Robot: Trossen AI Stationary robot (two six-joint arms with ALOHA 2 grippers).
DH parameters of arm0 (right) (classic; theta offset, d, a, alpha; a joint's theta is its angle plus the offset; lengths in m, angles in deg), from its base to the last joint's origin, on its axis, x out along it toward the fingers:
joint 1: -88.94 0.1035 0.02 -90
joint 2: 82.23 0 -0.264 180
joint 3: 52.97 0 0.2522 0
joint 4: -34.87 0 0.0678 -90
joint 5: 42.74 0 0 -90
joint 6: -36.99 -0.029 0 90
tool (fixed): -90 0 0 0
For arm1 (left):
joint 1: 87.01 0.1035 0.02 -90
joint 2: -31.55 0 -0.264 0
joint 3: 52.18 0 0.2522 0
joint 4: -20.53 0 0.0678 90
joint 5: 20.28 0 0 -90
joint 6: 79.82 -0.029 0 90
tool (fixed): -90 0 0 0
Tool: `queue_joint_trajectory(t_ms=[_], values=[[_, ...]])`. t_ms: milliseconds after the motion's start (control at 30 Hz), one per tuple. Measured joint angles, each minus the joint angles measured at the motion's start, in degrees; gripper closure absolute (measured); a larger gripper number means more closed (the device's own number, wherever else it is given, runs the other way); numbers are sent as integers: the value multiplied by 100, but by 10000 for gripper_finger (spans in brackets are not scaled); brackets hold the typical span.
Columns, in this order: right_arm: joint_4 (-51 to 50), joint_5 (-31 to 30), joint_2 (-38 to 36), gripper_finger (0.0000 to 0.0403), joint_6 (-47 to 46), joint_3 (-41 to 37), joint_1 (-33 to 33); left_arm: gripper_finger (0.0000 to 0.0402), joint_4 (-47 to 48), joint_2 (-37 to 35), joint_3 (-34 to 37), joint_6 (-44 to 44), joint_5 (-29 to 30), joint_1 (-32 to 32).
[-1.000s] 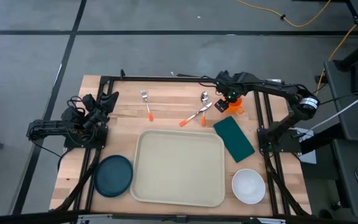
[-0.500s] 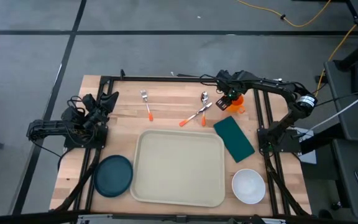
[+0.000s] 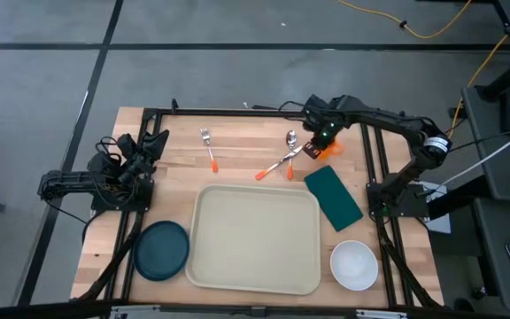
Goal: Set up tray
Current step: Put the orange mug on the light brown serving tray
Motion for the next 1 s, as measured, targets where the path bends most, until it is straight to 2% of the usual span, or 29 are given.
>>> queue_joint_trajectory(t_ms=[200, 433, 567, 700, 900, 1000], values=[[-270, 238, -15, 392, 349, 1709, 856, 346, -2, -2, 0, -241, 157, 0], [23, 103, 197, 392, 930, 3262, 2266, 349, -141, -2, 0, -217, 424, 0], [308, -73, 812, 392, 1278, 3979, 3026, 349, -307, -2, 2, -386, 739, 0], [328, -66, 1701, 392, 1526, 4848, 3477, 346, -418, -2, 2, -445, 835, 0], [40, -100, 2959, 392, 1531, 6024, 3546, 347, -440, -3, 2, -448, 602, 0], [87, -25, 3452, 392, 1625, 6279, 3552, 349, -438, -4, 2, -444, 580, 0]])
